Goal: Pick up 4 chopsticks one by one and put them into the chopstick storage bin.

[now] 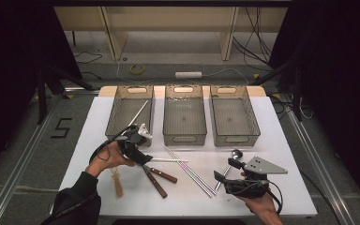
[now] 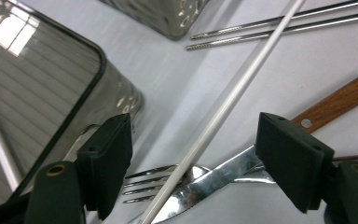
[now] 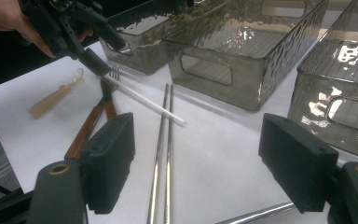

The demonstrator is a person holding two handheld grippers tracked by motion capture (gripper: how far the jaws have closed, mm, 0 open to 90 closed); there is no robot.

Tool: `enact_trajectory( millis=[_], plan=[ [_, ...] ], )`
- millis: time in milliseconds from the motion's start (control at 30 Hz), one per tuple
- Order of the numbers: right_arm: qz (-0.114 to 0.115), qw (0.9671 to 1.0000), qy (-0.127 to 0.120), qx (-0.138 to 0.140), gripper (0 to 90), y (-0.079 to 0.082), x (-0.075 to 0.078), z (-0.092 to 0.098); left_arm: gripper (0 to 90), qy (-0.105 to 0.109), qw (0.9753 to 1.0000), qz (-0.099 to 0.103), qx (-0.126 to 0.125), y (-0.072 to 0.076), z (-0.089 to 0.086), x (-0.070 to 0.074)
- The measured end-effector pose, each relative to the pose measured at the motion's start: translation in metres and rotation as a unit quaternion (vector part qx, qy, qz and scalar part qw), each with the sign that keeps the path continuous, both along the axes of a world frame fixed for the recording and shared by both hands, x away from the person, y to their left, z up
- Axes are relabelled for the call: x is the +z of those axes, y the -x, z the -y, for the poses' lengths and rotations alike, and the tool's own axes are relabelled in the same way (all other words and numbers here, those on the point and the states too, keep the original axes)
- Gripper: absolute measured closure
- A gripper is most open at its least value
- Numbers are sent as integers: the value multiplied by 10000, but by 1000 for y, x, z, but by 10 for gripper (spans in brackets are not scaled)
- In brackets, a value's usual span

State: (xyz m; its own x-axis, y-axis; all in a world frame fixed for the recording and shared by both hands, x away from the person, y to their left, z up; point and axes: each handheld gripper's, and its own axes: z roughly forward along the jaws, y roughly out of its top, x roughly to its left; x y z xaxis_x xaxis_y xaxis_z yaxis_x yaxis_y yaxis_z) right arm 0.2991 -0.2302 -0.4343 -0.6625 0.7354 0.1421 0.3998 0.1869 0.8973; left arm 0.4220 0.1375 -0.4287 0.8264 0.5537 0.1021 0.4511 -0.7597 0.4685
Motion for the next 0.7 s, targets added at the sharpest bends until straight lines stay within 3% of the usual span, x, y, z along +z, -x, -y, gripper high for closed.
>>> enact_trajectory(
  millis=[133, 700],
  plan=[
    [-5, 10000, 3, 0, 280, 0, 0, 0, 292, -159, 9998, -17, -102, -1, 2, -4],
    [-27, 10000, 14, 0, 279, -1, -1, 0, 448, -292, 9990, -150, -291, -5, 9, -19]
  ],
)
